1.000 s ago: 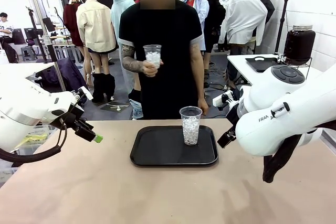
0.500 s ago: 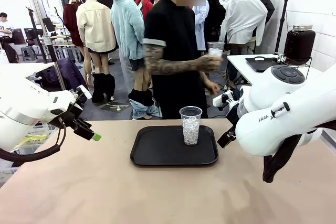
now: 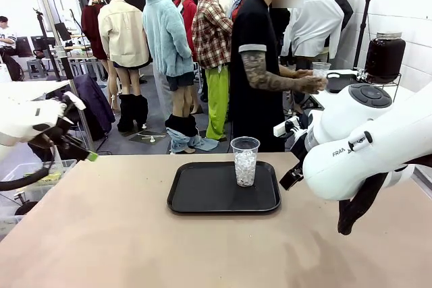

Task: Pour the drink into the iced cup.
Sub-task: Pick up the iced cup indicated by the human and present it to them.

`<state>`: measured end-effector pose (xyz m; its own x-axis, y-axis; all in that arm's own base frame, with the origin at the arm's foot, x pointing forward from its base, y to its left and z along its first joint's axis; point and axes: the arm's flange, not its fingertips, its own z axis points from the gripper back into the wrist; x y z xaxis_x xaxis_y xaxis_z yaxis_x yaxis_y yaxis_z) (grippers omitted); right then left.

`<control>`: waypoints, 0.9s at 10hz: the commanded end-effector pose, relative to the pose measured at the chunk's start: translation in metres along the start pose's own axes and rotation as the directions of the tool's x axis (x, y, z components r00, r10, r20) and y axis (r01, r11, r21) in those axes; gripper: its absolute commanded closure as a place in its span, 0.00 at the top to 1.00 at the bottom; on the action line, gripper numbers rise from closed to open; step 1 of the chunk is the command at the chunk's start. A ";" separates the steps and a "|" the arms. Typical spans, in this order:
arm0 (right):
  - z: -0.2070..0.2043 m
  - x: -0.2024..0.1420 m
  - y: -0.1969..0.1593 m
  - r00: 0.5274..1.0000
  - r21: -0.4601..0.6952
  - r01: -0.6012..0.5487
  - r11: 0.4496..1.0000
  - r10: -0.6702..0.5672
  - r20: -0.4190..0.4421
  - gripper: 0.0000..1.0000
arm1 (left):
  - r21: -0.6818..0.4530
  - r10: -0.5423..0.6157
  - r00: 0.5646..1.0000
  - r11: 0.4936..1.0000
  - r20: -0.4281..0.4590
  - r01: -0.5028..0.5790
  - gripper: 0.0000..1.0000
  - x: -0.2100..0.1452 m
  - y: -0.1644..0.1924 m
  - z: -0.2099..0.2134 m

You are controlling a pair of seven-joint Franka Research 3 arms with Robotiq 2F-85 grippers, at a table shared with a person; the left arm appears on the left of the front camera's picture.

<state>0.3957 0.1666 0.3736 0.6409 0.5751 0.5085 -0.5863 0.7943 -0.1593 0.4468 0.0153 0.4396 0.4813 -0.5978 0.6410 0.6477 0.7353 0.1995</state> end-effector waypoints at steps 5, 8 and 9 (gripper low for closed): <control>0.000 0.000 0.001 1.000 0.001 0.000 1.000 0.000 0.000 1.00 | 0.059 0.132 0.989 0.990 -0.063 -0.128 1.00 -0.019 0.050 0.019; 0.000 0.000 0.001 1.000 0.001 0.000 1.000 0.000 0.000 1.00 | 0.070 0.118 0.991 0.991 -0.057 -0.113 1.00 -0.028 0.049 0.020; 0.000 0.000 0.001 1.000 0.001 0.000 1.000 0.000 0.000 1.00 | 0.070 0.118 0.991 0.991 -0.057 -0.113 1.00 -0.028 0.049 0.020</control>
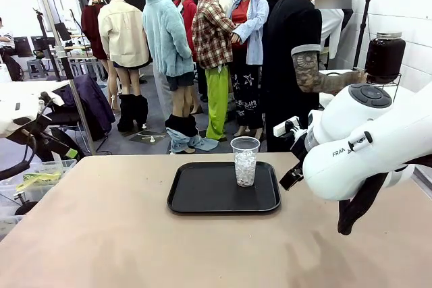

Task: Pour the drink into the iced cup.
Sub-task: Pick up the iced cup indicated by the human and present it to them.

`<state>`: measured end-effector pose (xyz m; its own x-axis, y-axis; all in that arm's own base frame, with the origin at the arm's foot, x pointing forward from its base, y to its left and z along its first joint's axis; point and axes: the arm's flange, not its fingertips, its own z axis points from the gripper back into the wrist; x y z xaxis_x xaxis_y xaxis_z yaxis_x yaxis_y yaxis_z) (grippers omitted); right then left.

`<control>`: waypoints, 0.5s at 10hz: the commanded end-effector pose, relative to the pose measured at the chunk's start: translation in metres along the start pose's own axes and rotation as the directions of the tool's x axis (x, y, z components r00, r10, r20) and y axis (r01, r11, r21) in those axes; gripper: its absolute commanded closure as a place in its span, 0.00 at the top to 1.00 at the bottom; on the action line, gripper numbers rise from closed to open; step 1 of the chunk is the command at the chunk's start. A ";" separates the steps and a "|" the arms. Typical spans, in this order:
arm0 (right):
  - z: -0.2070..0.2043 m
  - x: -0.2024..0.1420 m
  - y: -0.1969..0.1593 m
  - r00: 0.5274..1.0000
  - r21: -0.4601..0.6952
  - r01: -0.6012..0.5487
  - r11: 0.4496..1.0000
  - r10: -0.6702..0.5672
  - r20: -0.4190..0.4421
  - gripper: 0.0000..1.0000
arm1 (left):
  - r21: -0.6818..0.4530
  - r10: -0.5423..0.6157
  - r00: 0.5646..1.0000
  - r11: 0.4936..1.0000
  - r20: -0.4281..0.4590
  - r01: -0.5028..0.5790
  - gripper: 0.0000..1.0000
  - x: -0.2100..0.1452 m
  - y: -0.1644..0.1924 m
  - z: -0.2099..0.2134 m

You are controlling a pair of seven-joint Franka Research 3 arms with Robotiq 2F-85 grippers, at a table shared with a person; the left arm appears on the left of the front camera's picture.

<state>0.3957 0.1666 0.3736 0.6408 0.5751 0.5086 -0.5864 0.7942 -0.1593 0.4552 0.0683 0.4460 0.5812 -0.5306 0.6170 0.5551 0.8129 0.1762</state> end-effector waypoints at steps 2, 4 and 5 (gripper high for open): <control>0.000 0.000 0.001 1.000 0.001 0.000 1.000 0.000 0.000 1.00 | 0.007 0.008 1.000 1.000 -0.003 -0.008 1.00 -0.004 0.004 0.003; 0.000 0.000 0.001 1.000 0.001 0.000 1.000 0.000 0.000 1.00 | 0.007 0.008 1.000 1.000 -0.003 -0.008 1.00 -0.004 0.004 0.003; 0.000 0.000 0.001 1.000 0.001 0.000 1.000 0.000 0.000 1.00 | 0.007 0.008 1.000 1.000 -0.003 -0.008 1.00 -0.004 0.004 0.003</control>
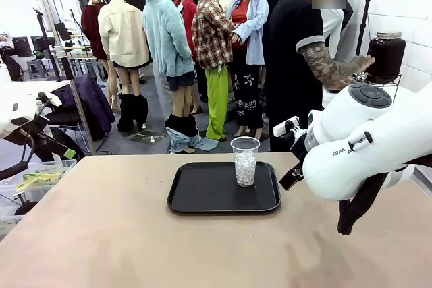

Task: Pour the drink into the iced cup.
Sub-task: Pick up the iced cup indicated by the human and present it to them.

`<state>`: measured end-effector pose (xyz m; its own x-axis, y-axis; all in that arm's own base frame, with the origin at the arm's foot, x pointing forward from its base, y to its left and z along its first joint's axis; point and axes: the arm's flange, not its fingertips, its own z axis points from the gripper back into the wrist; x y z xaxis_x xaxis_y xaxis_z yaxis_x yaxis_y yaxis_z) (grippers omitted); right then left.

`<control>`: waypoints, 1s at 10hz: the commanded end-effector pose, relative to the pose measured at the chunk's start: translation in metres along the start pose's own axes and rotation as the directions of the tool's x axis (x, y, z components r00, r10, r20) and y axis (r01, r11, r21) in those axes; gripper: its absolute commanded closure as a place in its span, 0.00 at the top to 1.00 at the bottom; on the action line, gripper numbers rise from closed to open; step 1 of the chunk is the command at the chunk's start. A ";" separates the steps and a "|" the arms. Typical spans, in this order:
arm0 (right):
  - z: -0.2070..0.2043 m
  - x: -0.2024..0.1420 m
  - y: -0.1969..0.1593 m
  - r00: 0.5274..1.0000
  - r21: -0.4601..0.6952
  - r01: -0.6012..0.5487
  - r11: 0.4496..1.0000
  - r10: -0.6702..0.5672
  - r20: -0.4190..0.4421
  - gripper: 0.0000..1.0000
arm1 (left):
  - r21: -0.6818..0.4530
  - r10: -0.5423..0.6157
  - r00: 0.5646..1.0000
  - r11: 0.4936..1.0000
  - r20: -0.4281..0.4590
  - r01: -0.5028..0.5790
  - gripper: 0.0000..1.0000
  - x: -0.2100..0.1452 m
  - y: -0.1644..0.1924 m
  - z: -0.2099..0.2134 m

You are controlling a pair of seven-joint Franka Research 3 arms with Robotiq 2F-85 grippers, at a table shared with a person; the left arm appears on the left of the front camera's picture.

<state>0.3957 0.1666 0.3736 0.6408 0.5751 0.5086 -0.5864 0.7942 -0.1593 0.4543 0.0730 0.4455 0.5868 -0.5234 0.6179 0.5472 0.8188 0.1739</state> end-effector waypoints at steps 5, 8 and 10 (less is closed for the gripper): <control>0.000 0.000 0.001 1.000 0.001 0.000 1.000 0.000 0.000 1.00 | 0.003 -0.001 1.000 1.000 -0.002 0.001 1.00 -0.001 0.001 0.001; 0.000 0.000 0.001 1.000 0.001 0.000 1.000 0.000 0.000 1.00 | 0.003 -0.001 1.000 1.000 -0.002 0.001 1.00 -0.001 0.001 0.001; 0.000 0.000 0.001 1.000 0.001 0.000 1.000 0.000 0.000 1.00 | 0.003 -0.001 1.000 1.000 -0.002 0.001 1.00 -0.001 0.001 0.001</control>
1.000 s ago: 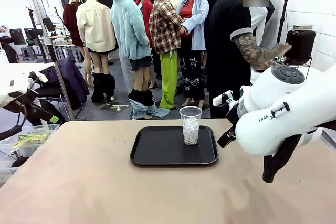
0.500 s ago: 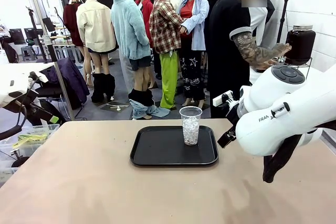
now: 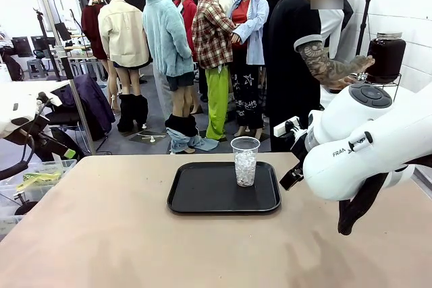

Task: Pour the drink into the iced cup.
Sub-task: Pick up the iced cup indicated by the human and present it to them.

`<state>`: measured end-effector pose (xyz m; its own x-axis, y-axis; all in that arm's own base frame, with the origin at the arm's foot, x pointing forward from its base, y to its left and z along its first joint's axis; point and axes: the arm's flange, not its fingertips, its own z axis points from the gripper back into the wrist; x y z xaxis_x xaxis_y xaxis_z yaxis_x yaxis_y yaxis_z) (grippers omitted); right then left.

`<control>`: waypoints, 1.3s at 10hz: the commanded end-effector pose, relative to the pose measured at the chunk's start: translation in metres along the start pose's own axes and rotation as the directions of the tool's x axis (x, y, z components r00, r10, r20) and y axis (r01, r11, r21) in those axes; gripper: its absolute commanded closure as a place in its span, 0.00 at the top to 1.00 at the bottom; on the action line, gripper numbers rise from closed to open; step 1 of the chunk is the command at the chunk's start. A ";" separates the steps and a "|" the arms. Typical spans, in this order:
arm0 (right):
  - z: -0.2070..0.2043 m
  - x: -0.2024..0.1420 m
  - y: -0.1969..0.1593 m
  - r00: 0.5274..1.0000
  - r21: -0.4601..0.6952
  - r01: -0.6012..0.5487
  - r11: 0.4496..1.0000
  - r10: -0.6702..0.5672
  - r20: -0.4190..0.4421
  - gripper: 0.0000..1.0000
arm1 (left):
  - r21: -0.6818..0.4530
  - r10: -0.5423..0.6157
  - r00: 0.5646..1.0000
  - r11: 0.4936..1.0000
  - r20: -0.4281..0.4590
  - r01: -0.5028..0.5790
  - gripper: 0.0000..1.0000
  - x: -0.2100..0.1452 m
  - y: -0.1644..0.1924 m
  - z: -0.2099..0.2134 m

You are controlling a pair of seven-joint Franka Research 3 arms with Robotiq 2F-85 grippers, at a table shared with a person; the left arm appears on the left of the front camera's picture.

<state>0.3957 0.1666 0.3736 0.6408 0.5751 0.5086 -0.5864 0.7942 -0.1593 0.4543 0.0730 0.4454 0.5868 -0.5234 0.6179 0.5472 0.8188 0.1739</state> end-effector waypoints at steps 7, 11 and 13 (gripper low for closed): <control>0.000 0.000 0.001 1.000 0.001 0.000 1.000 0.000 0.000 1.00 | 0.003 -0.001 1.000 1.000 -0.002 0.001 1.00 -0.001 0.001 0.001; 0.000 0.000 0.001 1.000 0.001 0.000 1.000 0.000 0.000 1.00 | 0.003 -0.001 1.000 1.000 -0.002 0.001 1.00 -0.001 0.001 0.001; 0.000 0.000 0.001 1.000 0.001 0.000 1.000 0.000 0.000 1.00 | 0.003 -0.001 1.000 1.000 -0.002 0.001 1.00 -0.001 0.001 0.001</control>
<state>0.3957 0.1666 0.3736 0.6408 0.5751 0.5086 -0.5864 0.7942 -0.1593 0.4543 0.0730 0.4454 0.5868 -0.5234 0.6179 0.5472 0.8188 0.1739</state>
